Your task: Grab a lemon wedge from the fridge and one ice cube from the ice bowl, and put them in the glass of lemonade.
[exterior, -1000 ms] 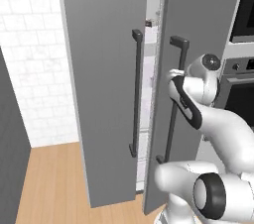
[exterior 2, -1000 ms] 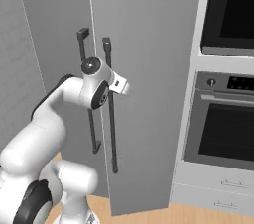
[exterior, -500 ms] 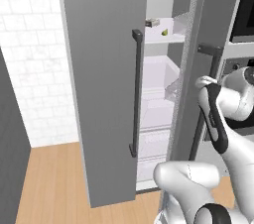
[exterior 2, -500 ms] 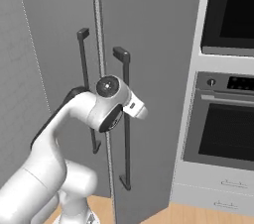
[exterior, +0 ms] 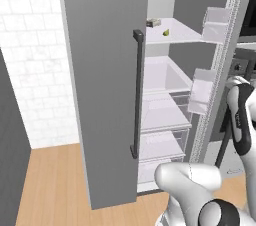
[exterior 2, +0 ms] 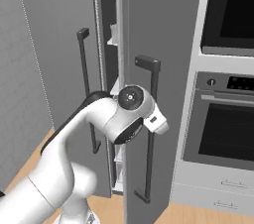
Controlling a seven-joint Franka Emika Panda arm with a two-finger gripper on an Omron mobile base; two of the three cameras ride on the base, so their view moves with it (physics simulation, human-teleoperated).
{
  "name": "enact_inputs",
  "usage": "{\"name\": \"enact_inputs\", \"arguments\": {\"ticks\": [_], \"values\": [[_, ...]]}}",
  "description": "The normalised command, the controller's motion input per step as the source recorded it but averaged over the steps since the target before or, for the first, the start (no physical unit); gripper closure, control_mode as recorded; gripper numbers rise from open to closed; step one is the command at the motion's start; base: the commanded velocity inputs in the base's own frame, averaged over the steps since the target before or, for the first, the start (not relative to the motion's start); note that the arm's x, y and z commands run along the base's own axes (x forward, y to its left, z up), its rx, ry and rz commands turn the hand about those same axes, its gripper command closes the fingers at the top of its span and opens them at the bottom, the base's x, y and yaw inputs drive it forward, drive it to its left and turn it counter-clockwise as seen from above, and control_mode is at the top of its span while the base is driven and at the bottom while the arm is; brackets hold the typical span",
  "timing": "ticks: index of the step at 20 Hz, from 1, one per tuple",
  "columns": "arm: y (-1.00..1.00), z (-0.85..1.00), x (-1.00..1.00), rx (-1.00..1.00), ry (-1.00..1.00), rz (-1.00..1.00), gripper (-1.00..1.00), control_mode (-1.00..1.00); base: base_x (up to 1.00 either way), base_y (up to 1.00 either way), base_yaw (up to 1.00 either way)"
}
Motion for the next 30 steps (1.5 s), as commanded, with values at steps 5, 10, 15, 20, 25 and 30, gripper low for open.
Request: {"name": "enact_inputs", "arguments": {"ticks": [5, 10, 15, 20, 25, 30], "values": [[-0.05, 0.49, -0.65, 0.02, -0.09, -0.01, -1.00, -1.00, 0.00, 0.00, 0.00], [0.44, 0.85, -0.49, -0.01, -0.13, 0.00, -1.00, -1.00, 0.00, 0.00, 0.00], [0.84, 0.58, -0.05, -0.19, 0.11, 0.00, -1.00, -1.00, 0.00, 0.00, 0.00], [1.00, 0.00, 0.37, -0.44, 0.23, -0.11, -1.00, -1.00, 0.00, 0.00, 0.00], [0.81, 0.15, 0.55, -0.50, 0.23, -0.26, -1.00, -1.00, 0.00, 0.00, 0.00], [0.13, 0.12, 0.86, -0.37, 0.29, -0.17, -1.00, -1.00, 0.00, 0.00, 0.00]]}}
